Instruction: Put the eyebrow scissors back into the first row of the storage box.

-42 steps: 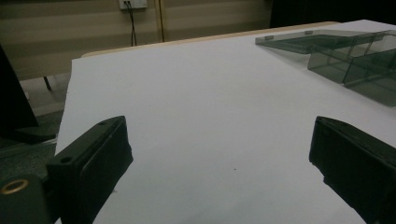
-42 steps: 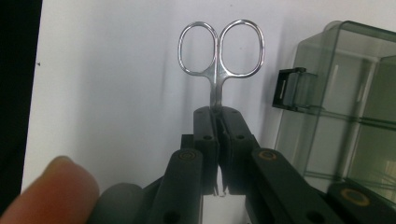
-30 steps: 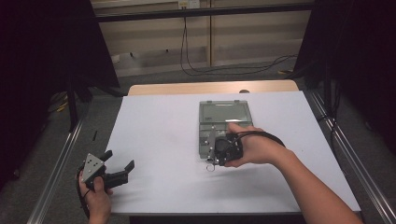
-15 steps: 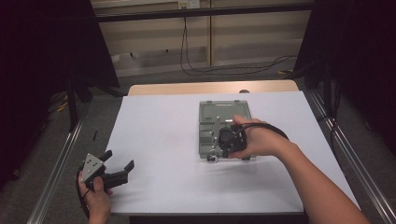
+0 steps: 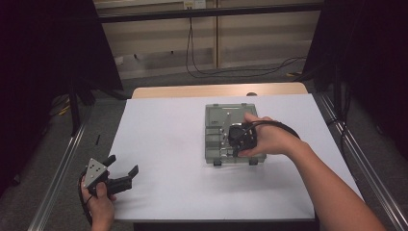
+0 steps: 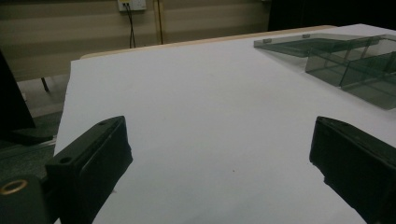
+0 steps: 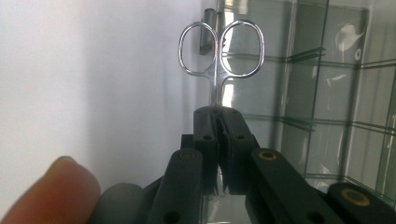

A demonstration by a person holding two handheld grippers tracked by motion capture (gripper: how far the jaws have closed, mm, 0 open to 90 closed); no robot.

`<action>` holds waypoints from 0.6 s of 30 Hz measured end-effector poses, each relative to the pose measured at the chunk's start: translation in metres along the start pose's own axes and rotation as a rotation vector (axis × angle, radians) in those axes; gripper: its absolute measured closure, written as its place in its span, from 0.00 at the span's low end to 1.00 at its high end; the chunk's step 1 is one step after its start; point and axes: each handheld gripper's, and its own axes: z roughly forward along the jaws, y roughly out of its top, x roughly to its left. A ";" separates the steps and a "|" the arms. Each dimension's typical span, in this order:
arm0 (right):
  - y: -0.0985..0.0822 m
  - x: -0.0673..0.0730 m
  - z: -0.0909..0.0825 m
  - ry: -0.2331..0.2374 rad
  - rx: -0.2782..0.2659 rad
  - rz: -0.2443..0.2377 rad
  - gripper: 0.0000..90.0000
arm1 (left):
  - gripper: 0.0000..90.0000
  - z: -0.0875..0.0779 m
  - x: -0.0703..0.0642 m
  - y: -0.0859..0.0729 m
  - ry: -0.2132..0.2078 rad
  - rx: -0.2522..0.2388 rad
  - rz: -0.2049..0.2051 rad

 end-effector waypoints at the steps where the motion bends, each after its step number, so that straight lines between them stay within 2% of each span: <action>1: 0.000 0.000 0.000 0.000 0.000 0.000 0.96 | 0.05 0.000 0.000 0.000 0.000 0.000 0.000; 4: -0.001 -0.006 0.000 0.000 -0.006 -0.004 0.96 | 0.05 0.000 0.000 0.000 -0.005 -0.004 0.000; 5: -0.002 -0.009 -0.002 -0.006 -0.003 0.011 0.96 | 0.05 0.000 0.000 0.000 0.001 -0.001 -0.003; 9: -0.005 -0.015 -0.006 -0.017 -0.013 0.016 0.96 | 0.05 0.001 0.000 0.000 0.000 0.000 0.001; 13: -0.011 -0.023 -0.012 -0.028 -0.017 0.055 0.96 | 0.05 0.000 0.000 0.000 -0.001 0.000 0.003; 15: -0.012 -0.025 -0.012 -0.029 -0.016 0.051 0.96 | 0.05 0.000 0.000 0.000 -0.001 0.003 -0.002; 18: -0.015 -0.029 -0.012 -0.028 -0.008 0.077 0.96 | 0.05 0.000 0.000 0.000 -0.001 0.001 0.002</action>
